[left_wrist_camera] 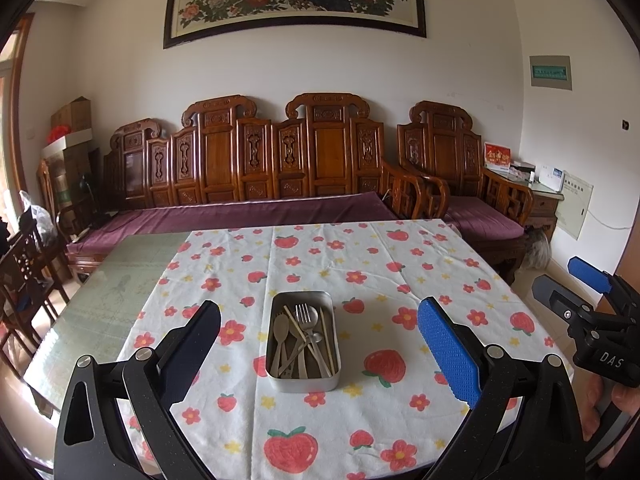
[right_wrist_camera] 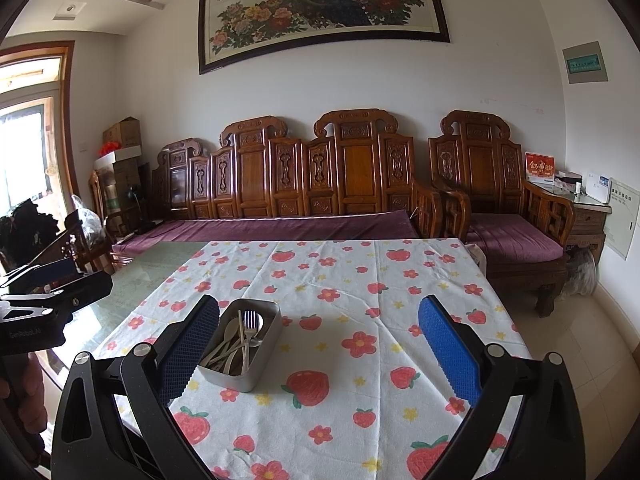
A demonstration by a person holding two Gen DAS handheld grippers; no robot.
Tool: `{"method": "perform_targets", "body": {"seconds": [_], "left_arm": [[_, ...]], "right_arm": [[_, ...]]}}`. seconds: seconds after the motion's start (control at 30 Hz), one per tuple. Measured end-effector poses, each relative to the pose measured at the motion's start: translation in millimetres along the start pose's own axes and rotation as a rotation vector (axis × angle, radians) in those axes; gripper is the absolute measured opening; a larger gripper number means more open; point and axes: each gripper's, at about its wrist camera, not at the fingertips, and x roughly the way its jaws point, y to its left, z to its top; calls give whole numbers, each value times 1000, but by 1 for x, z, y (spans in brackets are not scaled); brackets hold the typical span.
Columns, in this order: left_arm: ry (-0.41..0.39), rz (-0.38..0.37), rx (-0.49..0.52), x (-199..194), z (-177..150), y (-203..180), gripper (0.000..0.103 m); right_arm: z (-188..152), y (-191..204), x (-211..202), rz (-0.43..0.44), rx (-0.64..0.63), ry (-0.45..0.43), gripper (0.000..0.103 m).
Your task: Organize utensils
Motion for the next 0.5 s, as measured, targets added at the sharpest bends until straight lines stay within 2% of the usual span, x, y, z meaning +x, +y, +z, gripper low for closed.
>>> {"method": "perform_targets", "body": {"seconds": [0.5], "left_arm": [[2,5,-3,-2,2,3,95]], "right_arm": [[0,-1,-1,1,2,0,101]]}}
